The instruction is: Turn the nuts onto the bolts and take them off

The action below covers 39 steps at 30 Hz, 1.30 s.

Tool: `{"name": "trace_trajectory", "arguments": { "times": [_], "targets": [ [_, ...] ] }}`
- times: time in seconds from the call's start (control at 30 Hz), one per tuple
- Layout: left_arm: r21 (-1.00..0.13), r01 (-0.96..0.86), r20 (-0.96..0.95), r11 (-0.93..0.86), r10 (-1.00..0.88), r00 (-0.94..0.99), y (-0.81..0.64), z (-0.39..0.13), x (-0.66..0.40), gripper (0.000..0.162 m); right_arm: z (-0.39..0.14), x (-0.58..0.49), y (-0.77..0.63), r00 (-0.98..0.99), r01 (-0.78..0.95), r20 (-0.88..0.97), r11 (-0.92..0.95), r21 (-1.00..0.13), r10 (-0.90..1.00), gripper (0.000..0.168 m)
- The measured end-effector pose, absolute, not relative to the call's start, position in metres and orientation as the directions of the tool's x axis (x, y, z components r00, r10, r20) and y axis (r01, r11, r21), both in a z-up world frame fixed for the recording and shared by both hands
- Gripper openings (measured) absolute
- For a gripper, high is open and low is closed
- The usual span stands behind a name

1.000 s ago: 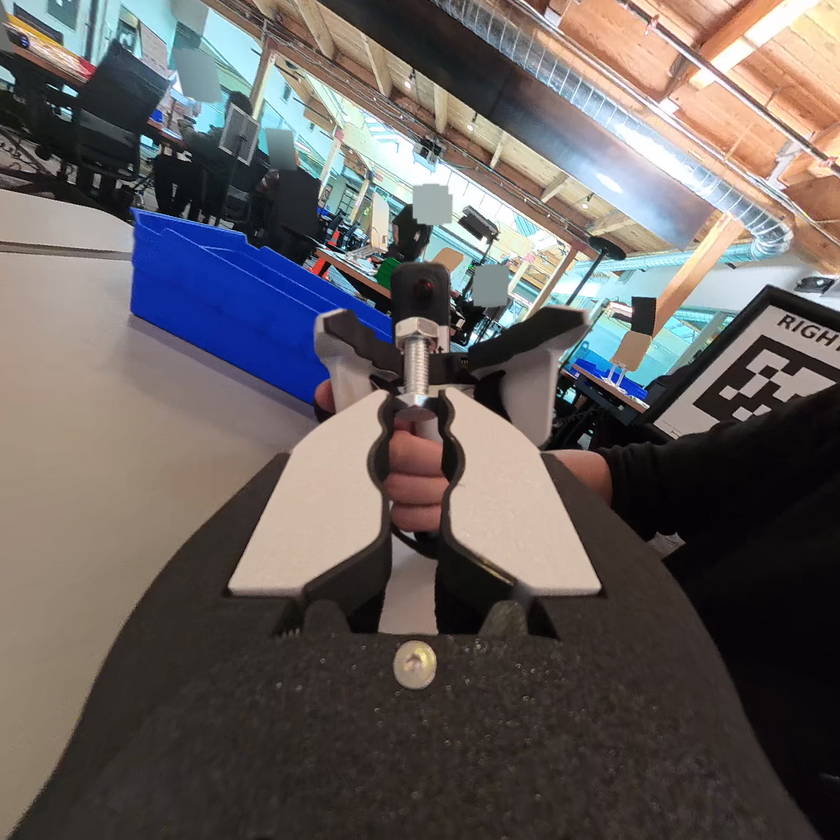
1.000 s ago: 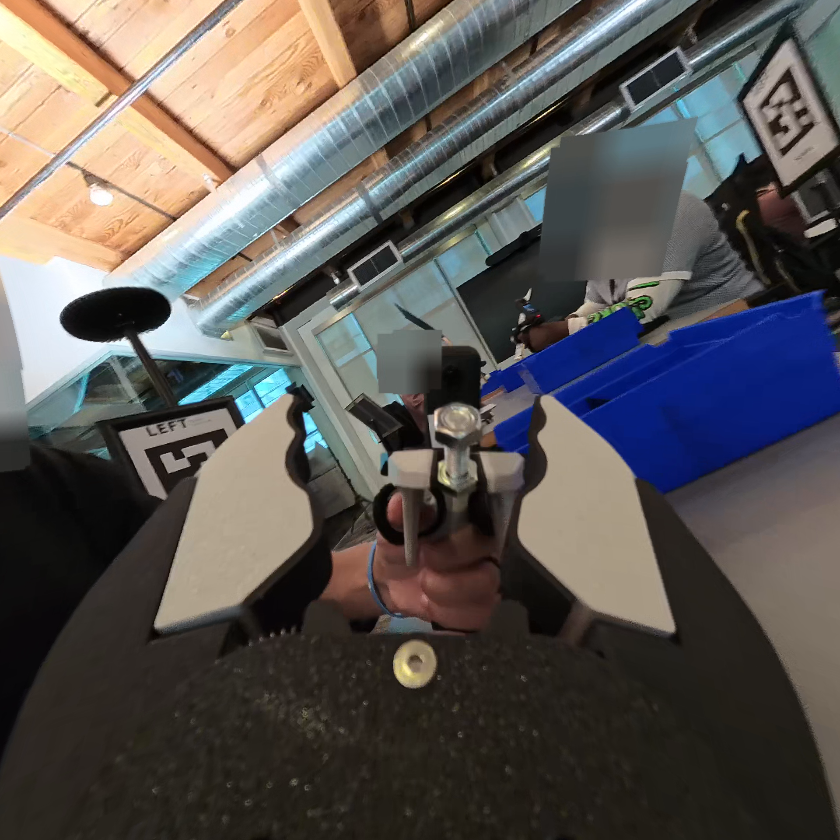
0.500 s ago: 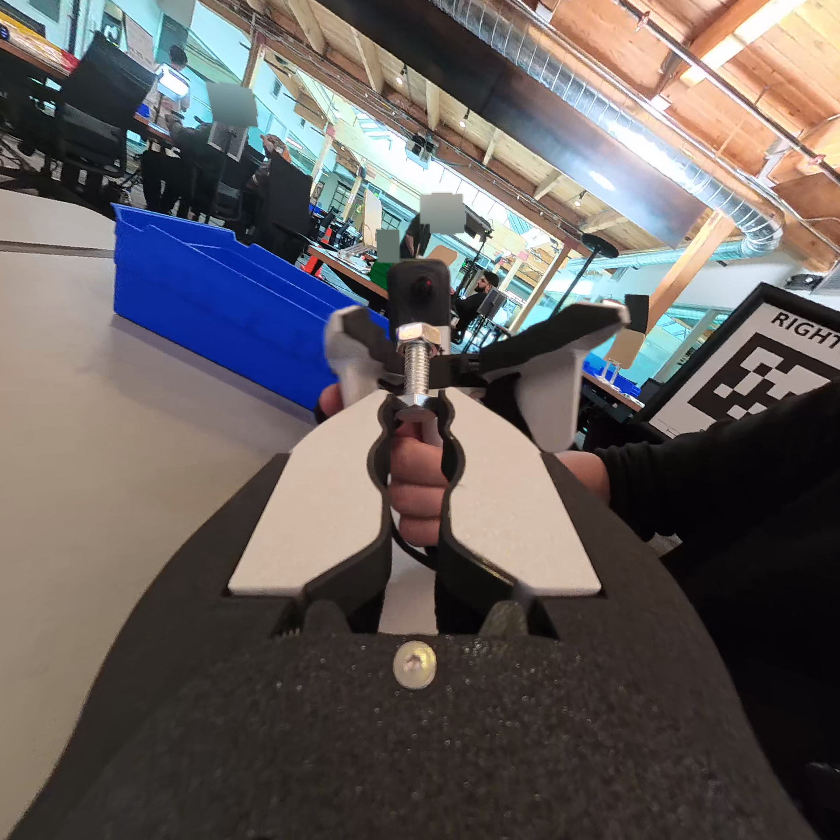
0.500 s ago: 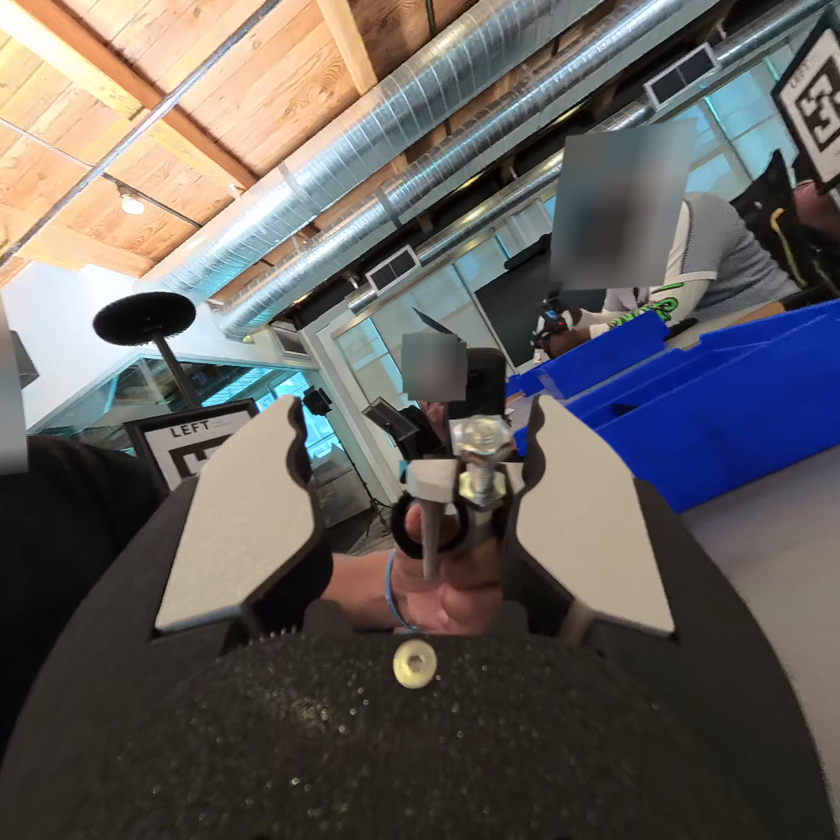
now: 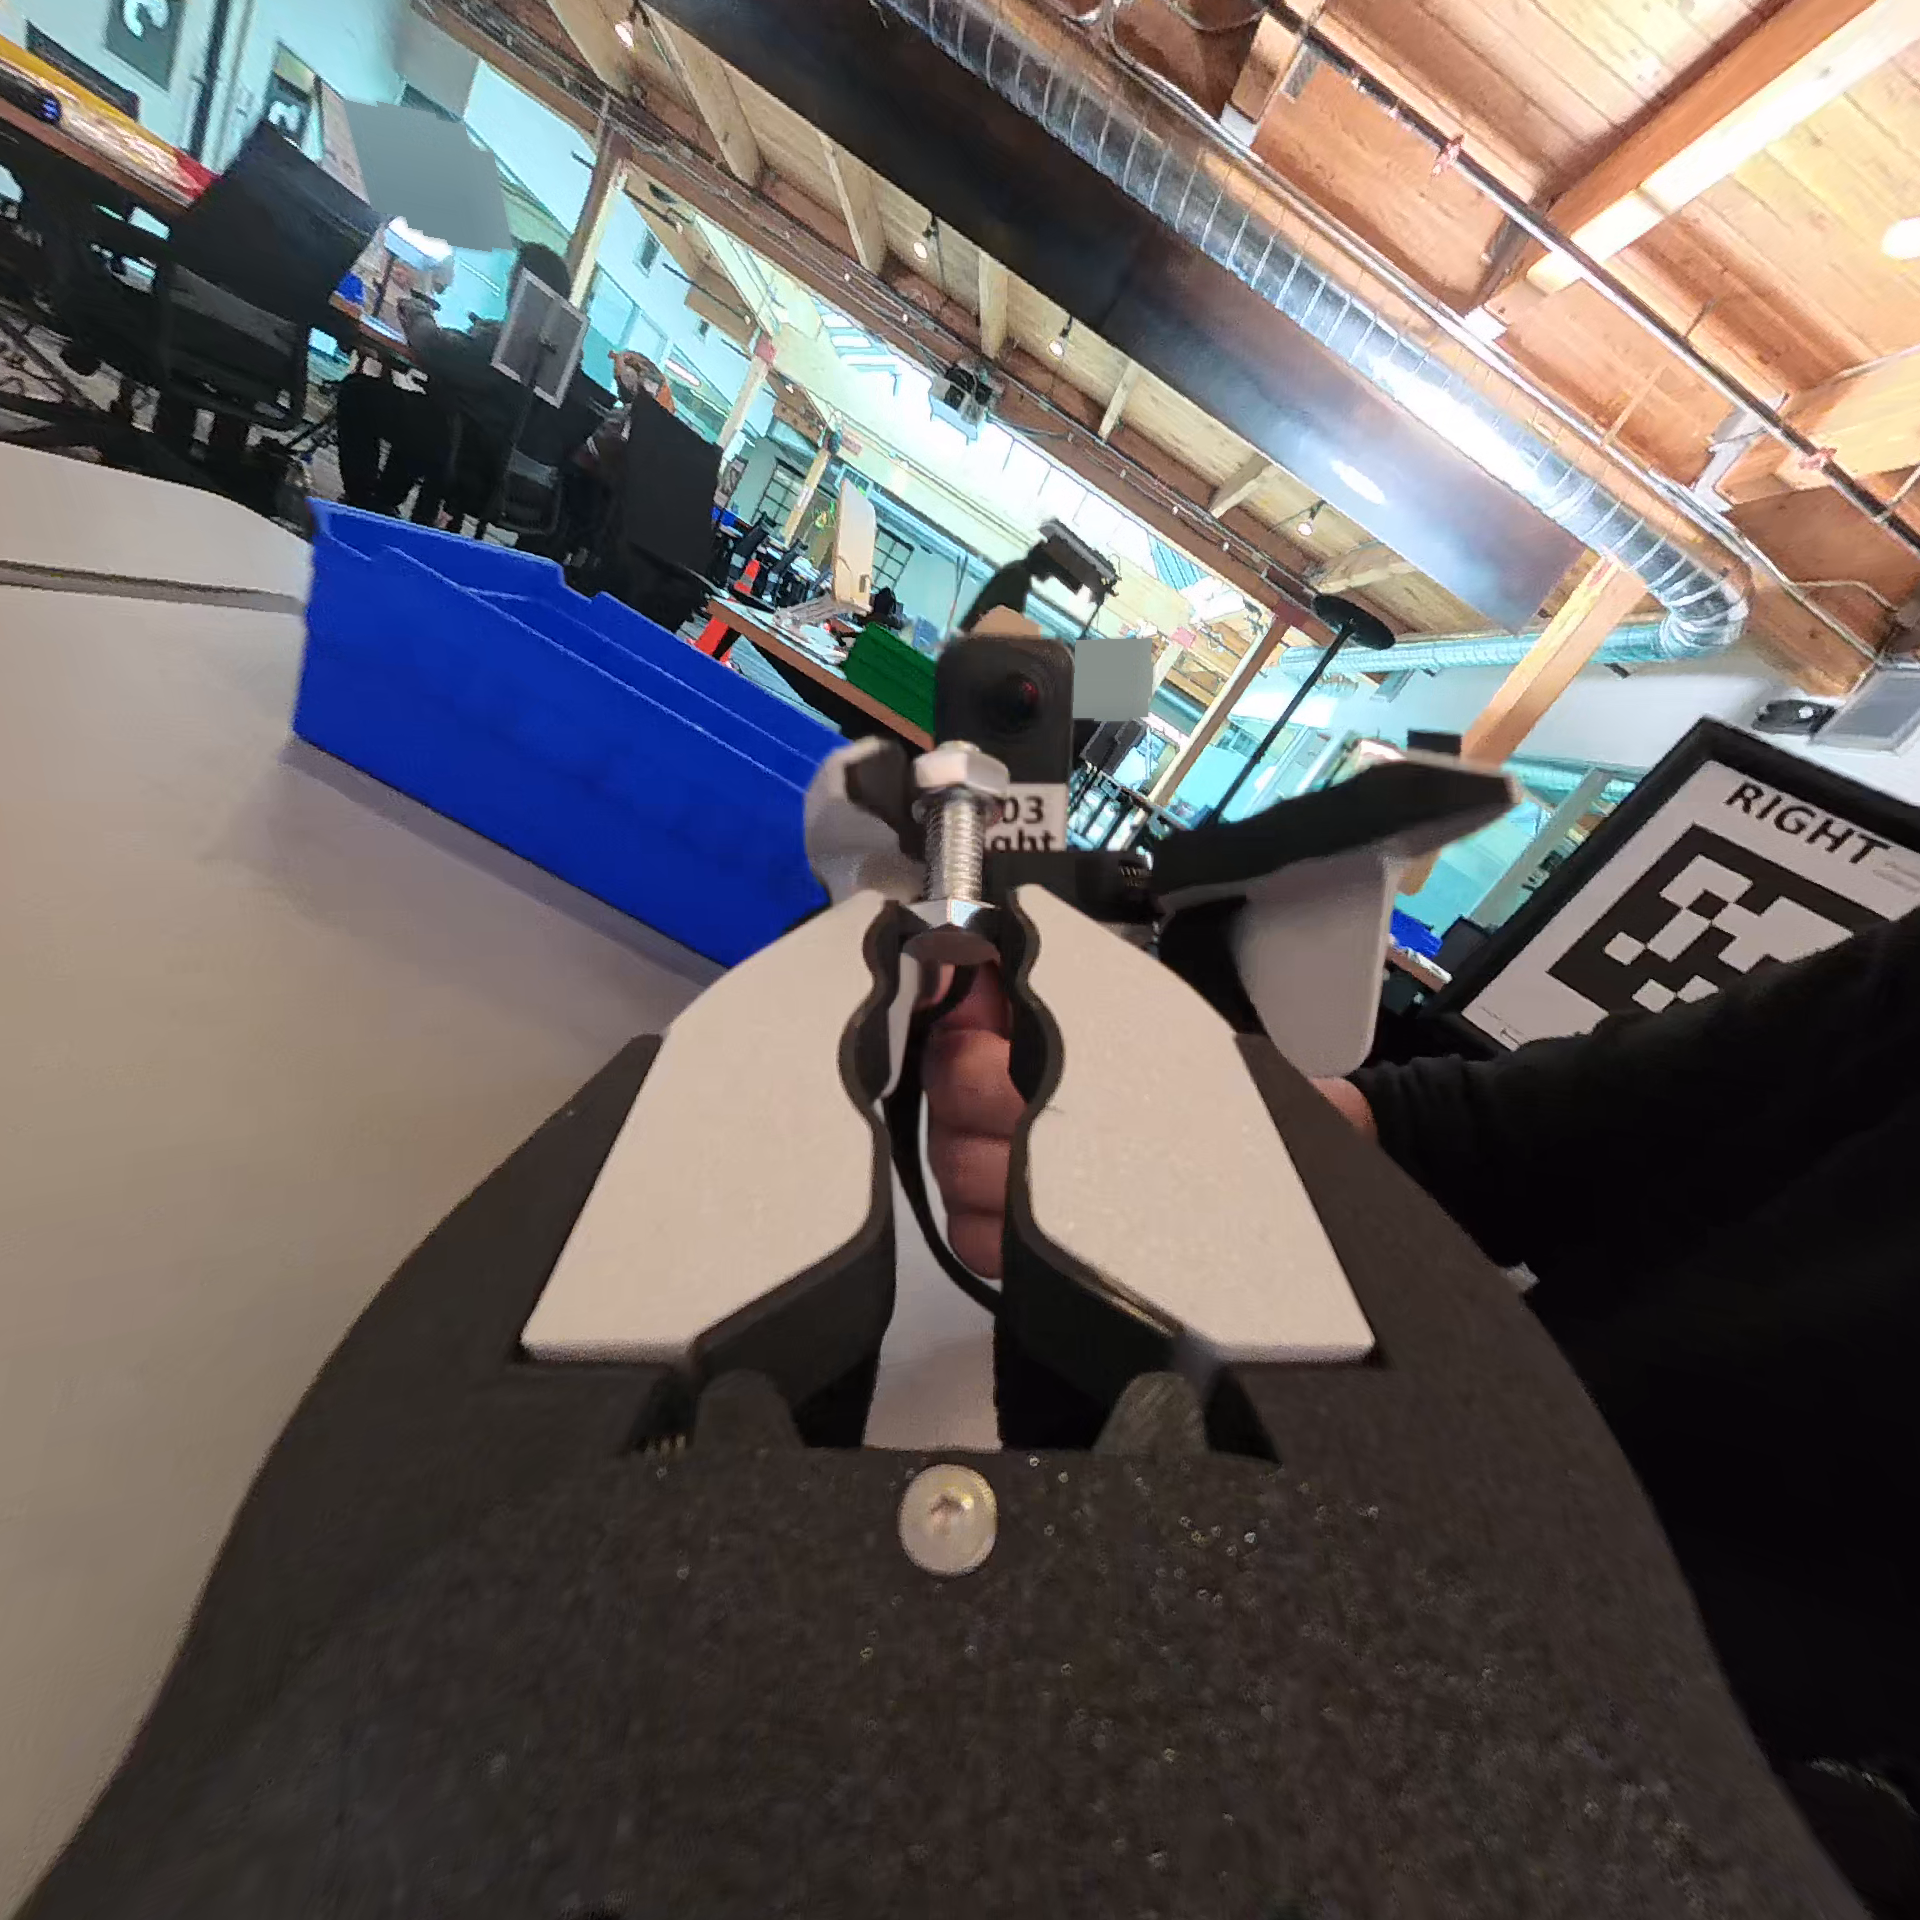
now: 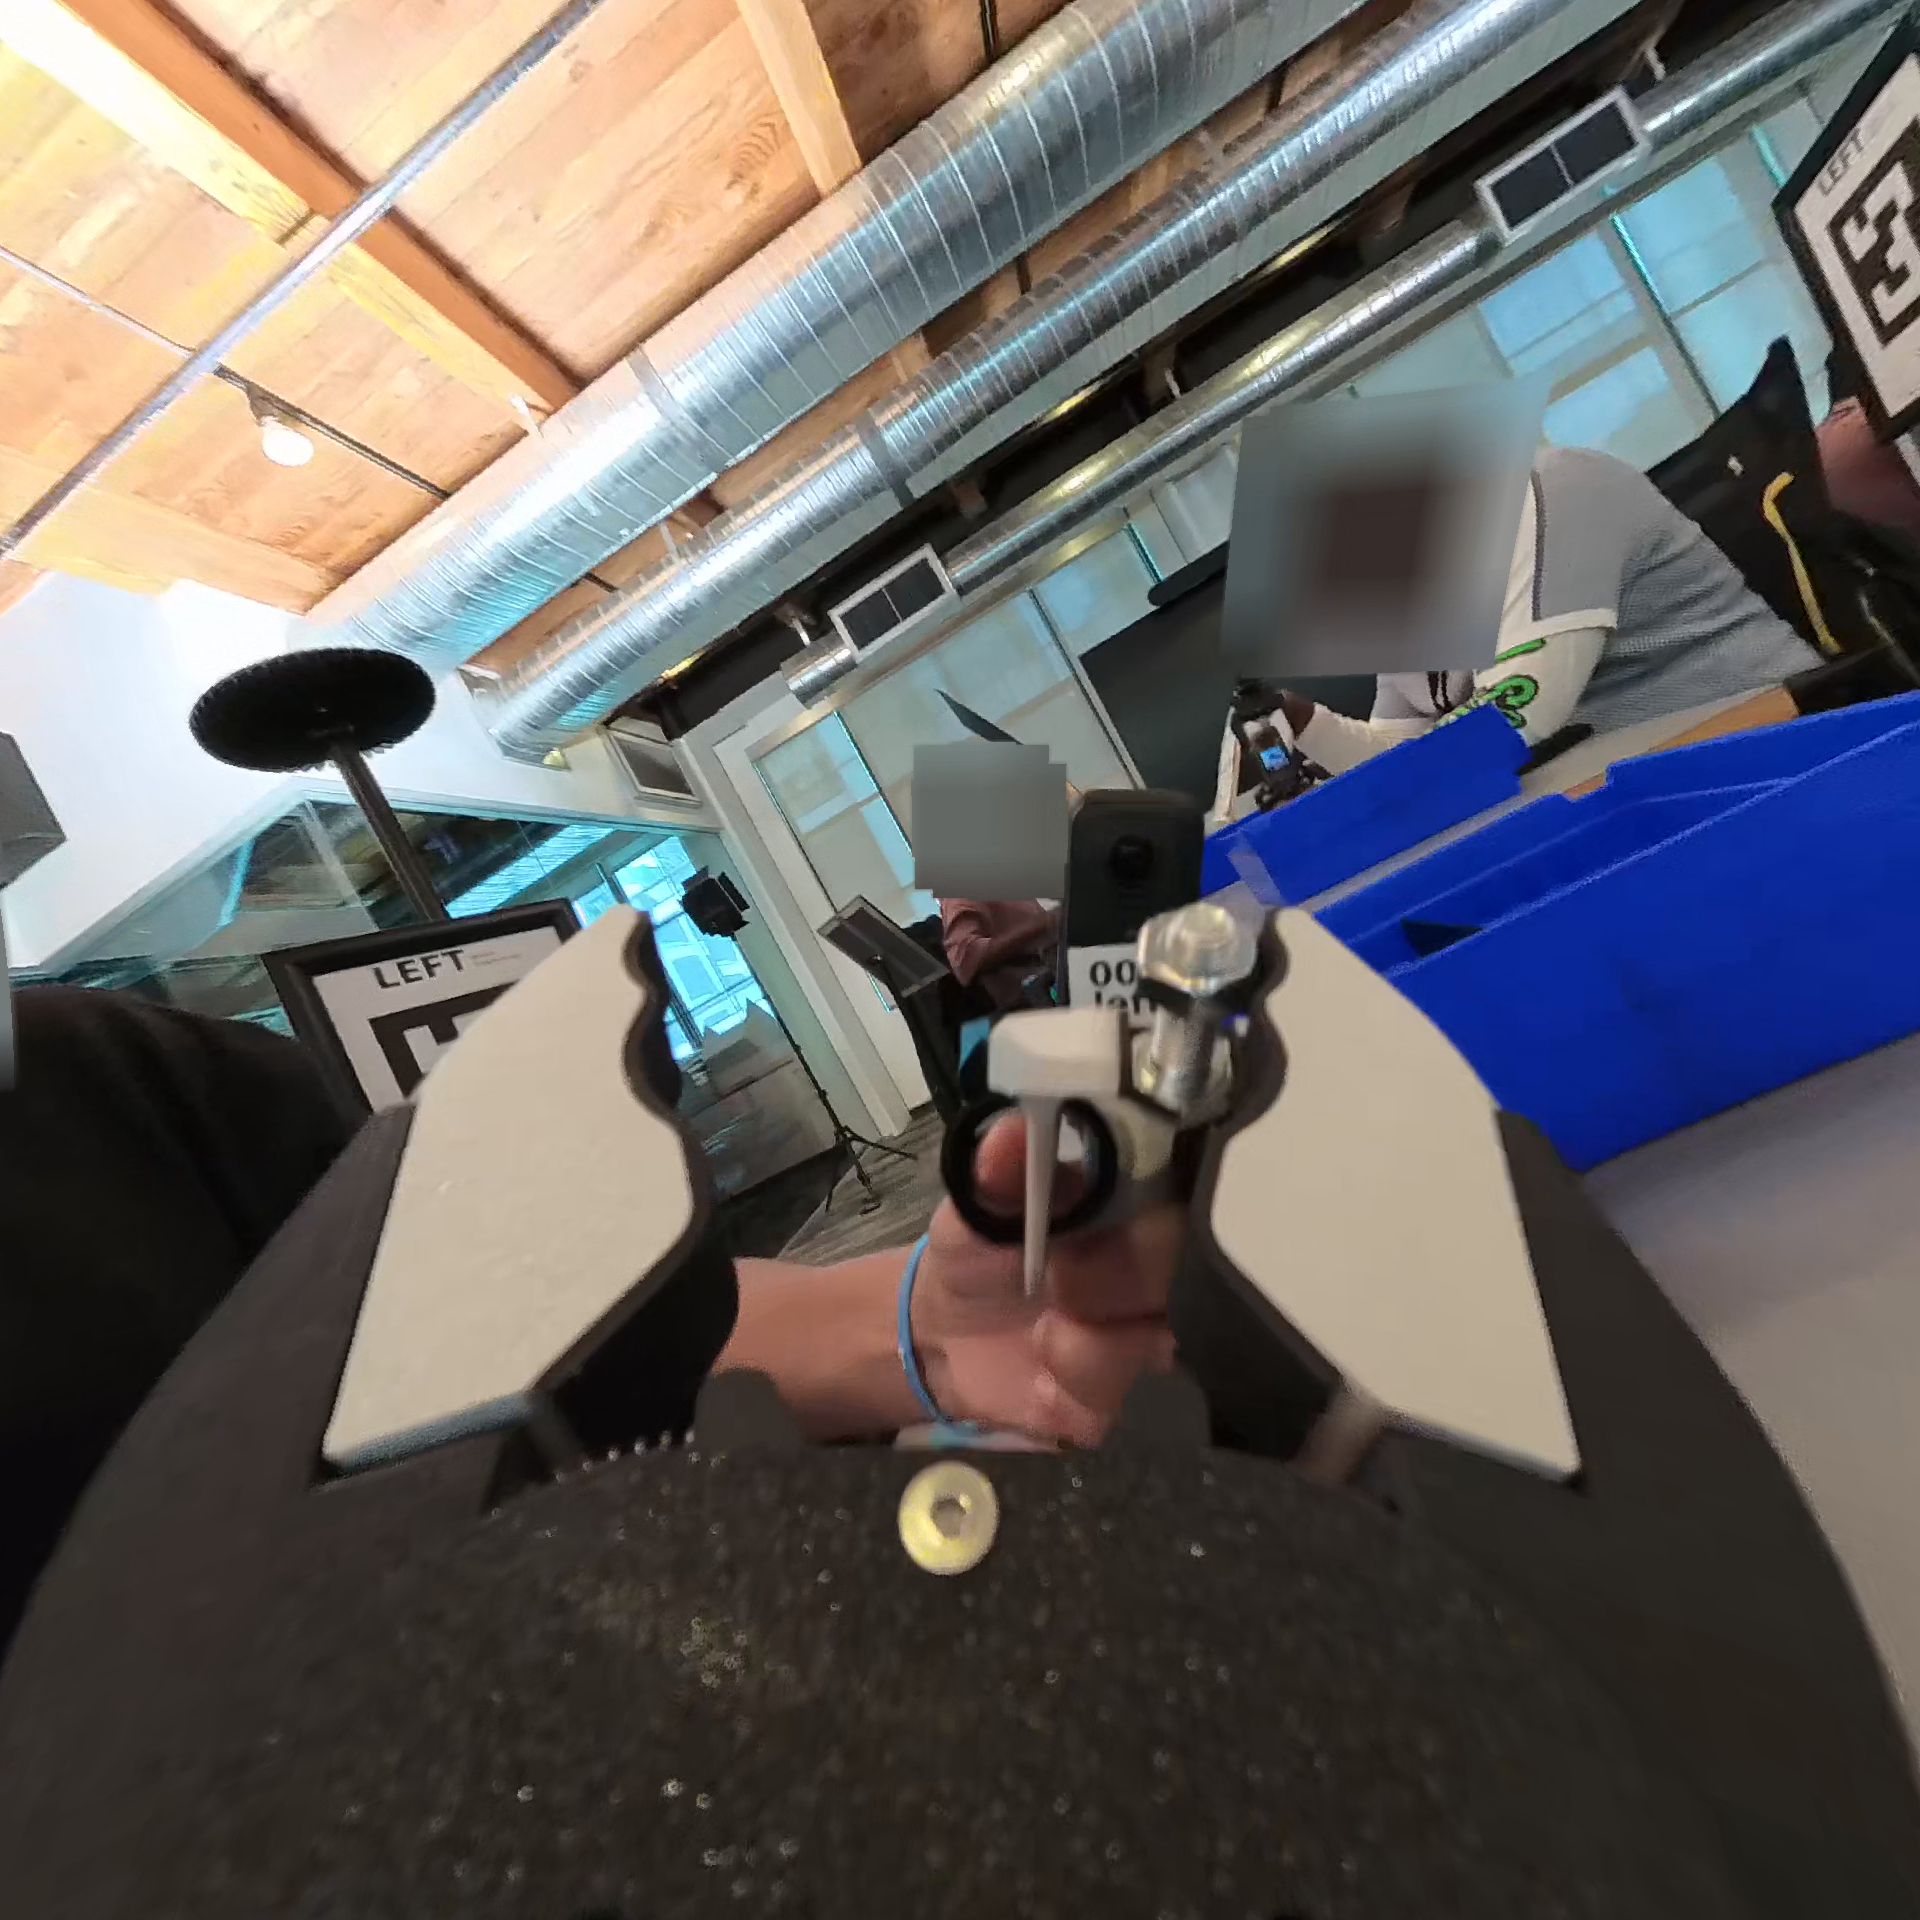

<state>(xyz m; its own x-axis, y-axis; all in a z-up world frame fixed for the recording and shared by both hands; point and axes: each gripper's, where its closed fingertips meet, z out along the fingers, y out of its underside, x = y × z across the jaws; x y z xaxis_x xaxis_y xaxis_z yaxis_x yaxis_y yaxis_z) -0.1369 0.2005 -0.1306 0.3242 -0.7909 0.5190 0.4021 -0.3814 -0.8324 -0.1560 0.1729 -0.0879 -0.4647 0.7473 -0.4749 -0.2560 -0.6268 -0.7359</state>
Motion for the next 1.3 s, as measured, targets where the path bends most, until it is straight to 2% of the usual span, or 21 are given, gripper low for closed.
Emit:
{"name": "trace_trajectory", "arguments": {
  "times": [0.07,0.1,0.17,0.33,0.43,0.47,0.53,0.57,0.63,0.8,1.0,1.17,1.23,1.3],
  "targets": [
    [-0.833,0.419,0.519,-0.362,-0.773,0.364,0.206,-0.130,-0.152,0.017,-0.097,-0.150,0.174,-0.457,-0.234,-0.481,-0.623,-0.747,0.748,0.102],
    [-0.835,0.425,0.521,-0.350,-0.751,0.406,0.211,-0.131,-0.161,0.017,-0.100,-0.144,0.175,-0.464,-0.241,-0.477,-0.625,-0.742,0.746,0.091],
    [-0.821,0.449,0.535,-0.352,-0.747,0.394,0.210,-0.130,-0.172,0.017,-0.104,-0.138,0.184,-0.442,-0.261,-0.496,-0.636,-0.726,0.748,0.090],
    [-0.847,0.386,0.496,-0.366,-0.806,0.324,0.193,-0.127,-0.142,0.017,-0.102,-0.152,0.186,-0.438,-0.243,-0.506,-0.640,-0.729,0.743,0.094],
    [-0.845,0.364,0.509,-0.391,-0.798,0.322,0.195,-0.134,-0.132,0.017,-0.093,-0.153,0.175,-0.491,-0.251,-0.486,-0.652,-0.715,0.723,0.088],
    [-0.835,0.375,0.523,-0.402,-0.791,0.316,0.198,-0.136,-0.137,0.017,-0.095,-0.154,0.174,-0.472,-0.239,-0.493,-0.645,-0.726,0.730,0.099],
    [-0.825,0.404,0.537,-0.396,-0.772,0.341,0.204,-0.137,-0.150,0.017,-0.106,-0.152,0.173,-0.445,-0.204,-0.496,-0.623,-0.755,0.746,0.099],
    [-0.819,0.423,0.546,-0.387,-0.751,0.372,0.208,-0.137,-0.159,0.017,-0.109,-0.147,0.174,-0.453,-0.203,-0.493,-0.624,-0.754,0.743,0.090],
    [-0.816,0.435,0.548,-0.381,-0.750,0.371,0.207,-0.135,-0.169,0.017,-0.114,-0.139,0.184,-0.425,-0.213,-0.511,-0.631,-0.746,0.748,0.089],
    [-0.867,0.310,0.483,-0.390,-0.810,0.331,0.187,-0.138,-0.148,0.017,-0.124,-0.136,0.197,-0.335,-0.138,-0.442,-0.508,-0.850,0.832,0.059],
    [-0.849,0.317,0.504,-0.423,-0.827,0.247,0.181,-0.137,-0.133,0.017,-0.126,-0.138,0.191,-0.357,-0.121,-0.429,-0.496,-0.860,0.830,0.048],
    [-0.846,0.306,0.509,-0.436,-0.832,0.223,0.178,-0.141,-0.123,0.017,-0.129,-0.142,0.187,-0.375,-0.104,-0.440,-0.508,-0.855,0.816,0.046],
    [-0.845,0.306,0.514,-0.439,-0.826,0.232,0.180,-0.142,-0.120,0.017,-0.128,-0.140,0.182,-0.409,-0.098,-0.419,-0.496,-0.863,0.810,0.017],
    [-0.841,0.314,0.518,-0.440,-0.823,0.234,0.181,-0.143,-0.119,0.017,-0.129,-0.140,0.184,-0.387,-0.087,-0.413,-0.479,-0.873,0.824,0.017]
  ]
}}
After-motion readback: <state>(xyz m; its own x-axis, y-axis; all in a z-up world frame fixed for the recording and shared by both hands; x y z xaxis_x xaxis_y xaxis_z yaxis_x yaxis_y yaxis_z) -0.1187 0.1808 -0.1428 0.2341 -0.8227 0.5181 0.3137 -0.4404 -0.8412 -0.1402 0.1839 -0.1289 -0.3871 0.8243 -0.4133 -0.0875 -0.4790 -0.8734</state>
